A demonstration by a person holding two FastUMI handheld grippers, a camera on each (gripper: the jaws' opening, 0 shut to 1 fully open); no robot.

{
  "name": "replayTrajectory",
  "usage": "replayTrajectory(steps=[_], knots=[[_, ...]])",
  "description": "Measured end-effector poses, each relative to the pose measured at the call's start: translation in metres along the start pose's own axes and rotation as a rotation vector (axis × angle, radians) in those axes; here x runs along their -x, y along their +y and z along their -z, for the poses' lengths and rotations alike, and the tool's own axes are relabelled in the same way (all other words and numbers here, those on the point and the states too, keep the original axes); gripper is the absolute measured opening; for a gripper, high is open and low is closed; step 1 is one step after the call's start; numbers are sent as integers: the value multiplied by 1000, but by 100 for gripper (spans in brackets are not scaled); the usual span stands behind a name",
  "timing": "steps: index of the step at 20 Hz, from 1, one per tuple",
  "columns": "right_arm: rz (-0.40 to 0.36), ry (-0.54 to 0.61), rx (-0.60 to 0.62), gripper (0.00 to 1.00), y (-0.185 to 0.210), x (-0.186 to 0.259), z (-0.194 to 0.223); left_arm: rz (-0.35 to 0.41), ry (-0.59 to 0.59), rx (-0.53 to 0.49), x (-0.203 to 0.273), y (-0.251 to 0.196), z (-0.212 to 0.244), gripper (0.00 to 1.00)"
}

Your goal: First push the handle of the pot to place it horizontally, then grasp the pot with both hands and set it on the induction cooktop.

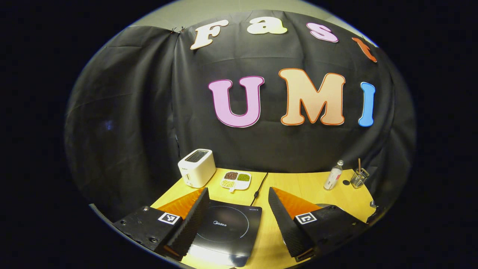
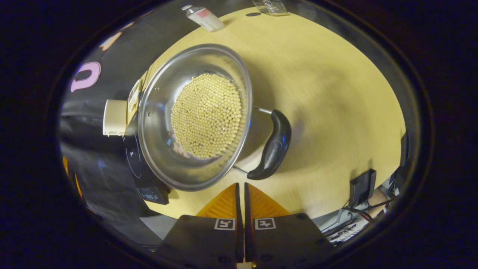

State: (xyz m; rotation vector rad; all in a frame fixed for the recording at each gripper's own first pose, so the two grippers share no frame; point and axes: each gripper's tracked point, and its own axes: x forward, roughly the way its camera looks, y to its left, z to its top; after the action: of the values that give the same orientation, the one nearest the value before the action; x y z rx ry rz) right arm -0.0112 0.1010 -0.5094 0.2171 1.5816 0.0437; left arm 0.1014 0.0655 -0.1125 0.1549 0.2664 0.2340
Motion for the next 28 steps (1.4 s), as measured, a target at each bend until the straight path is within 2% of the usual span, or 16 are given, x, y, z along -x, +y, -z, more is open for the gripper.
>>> replayTrajectory(steps=[1, 2, 5, 6, 7, 8, 9, 12, 15, 16, 17, 21, 28], knots=[[7, 1, -2, 0, -4, -1, -4, -5, 2, -1, 0, -1, 0, 96], [12, 0, -4, 5, -7, -2, -8, -9, 3, -3, -1, -2, 1, 96], [0, 2, -24, 5, -11, 1, -14, -13, 10, 2, -2, -8, 3, 94], [6, -5, -31, 0, -16, 1, -23, -13, 15, 4, -2, -10, 6, 96], [9, -15, -42, 5, -21, 0, -29, -15, 21, 5, -1, -10, 9, 96], [10, -24, -51, 5, -25, 2, -33, -19, 27, 2, -1, -10, 11, 94], [9, -31, -57, 5, -29, 3, -40, -24, 37, -1, -1, -11, 15, 96], [12, -42, -62, 5, -38, 3, -57, -36, 77, -8, 2, -13, 28, 95], [10, -50, -60, 5, -39, 3, -72, -69, 102, -20, 6, -7, 37, 95], [9, -52, -59, 5, -39, 1, -74, -79, 110, -21, 7, -6, 40, 98], [7, -52, -58, 5, -38, 0, -79, -88, 119, -18, 8, -5, 44, 95], [5, -54, -50, 5, -37, -4, -92, -104, 158, 11, 9, -6, 57, 96], [12, -58, -28, 5, -38, -7, -107, -135, 183, -11, 13, -3, 68, 96]])
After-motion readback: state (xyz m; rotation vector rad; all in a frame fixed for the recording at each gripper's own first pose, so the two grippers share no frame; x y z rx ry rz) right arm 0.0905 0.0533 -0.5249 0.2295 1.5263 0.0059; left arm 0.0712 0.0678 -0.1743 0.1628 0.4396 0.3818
